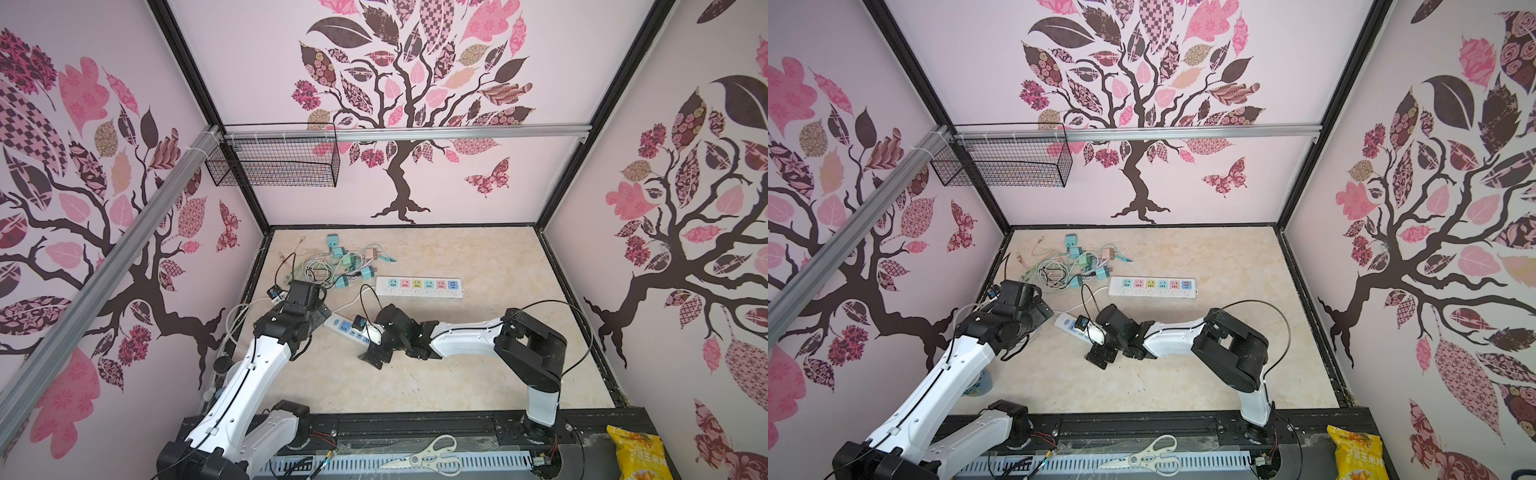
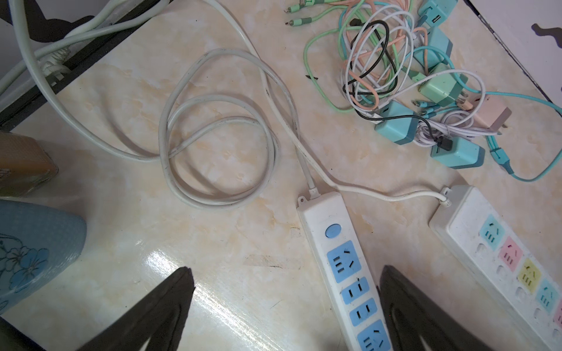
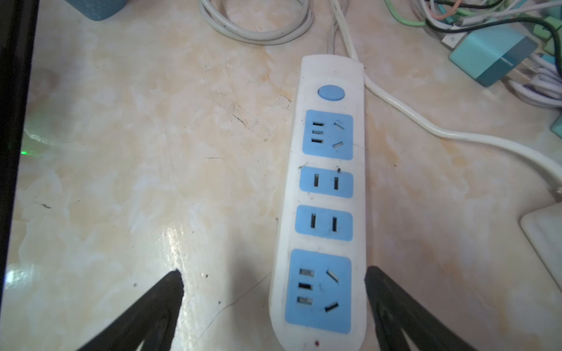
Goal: Insert the plug
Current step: 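Grasp the blue-socket strip with the right gripper and pull it closer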
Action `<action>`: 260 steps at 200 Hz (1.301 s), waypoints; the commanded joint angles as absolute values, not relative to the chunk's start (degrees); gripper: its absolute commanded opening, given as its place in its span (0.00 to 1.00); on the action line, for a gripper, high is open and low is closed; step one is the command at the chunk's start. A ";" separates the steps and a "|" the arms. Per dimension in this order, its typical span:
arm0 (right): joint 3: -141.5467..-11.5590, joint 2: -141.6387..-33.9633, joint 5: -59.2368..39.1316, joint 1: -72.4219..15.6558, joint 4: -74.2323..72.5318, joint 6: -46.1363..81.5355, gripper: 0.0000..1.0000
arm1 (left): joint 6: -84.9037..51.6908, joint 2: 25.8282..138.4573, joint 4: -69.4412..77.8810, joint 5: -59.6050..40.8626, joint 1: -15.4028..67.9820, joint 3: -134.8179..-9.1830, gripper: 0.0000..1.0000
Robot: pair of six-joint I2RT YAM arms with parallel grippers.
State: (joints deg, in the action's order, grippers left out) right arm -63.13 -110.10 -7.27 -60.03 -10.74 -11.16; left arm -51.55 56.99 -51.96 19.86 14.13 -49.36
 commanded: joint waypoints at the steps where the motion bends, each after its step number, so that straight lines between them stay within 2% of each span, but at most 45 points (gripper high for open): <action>1: -66.79 -113.73 -5.78 -59.94 -8.47 -10.09 0.94 | -51.22 55.90 -52.91 22.30 13.76 -48.15 0.98; 34: -70.91 -118.18 -5.64 -60.29 -6.11 -10.38 0.89 | -51.65 55.53 -52.41 23.33 13.78 -47.10 0.98; 62: -75.24 -121.84 -5.55 -60.51 -0.98 -11.59 0.75 | -47.74 56.11 -50.78 21.72 13.71 -46.45 0.98; 95: -73.68 -121.31 -5.27 -60.56 0.00 -16.40 0.57 | -44.82 56.75 -48.92 18.44 13.76 -46.32 0.98; 126: -74.35 -121.44 -4.06 -60.56 6.02 -23.32 0.48 | -41.28 57.79 -47.21 13.82 13.90 -46.26 0.98; 192: -73.32 -119.02 -4.42 -59.21 14.10 -29.23 0.41 | -39.56 58.10 -44.28 15.07 18.72 -45.03 0.98; 260: -67.75 -112.45 -9.61 -53.42 21.55 -34.85 0.44 | -40.37 62.86 -44.58 17.37 21.92 -46.14 0.98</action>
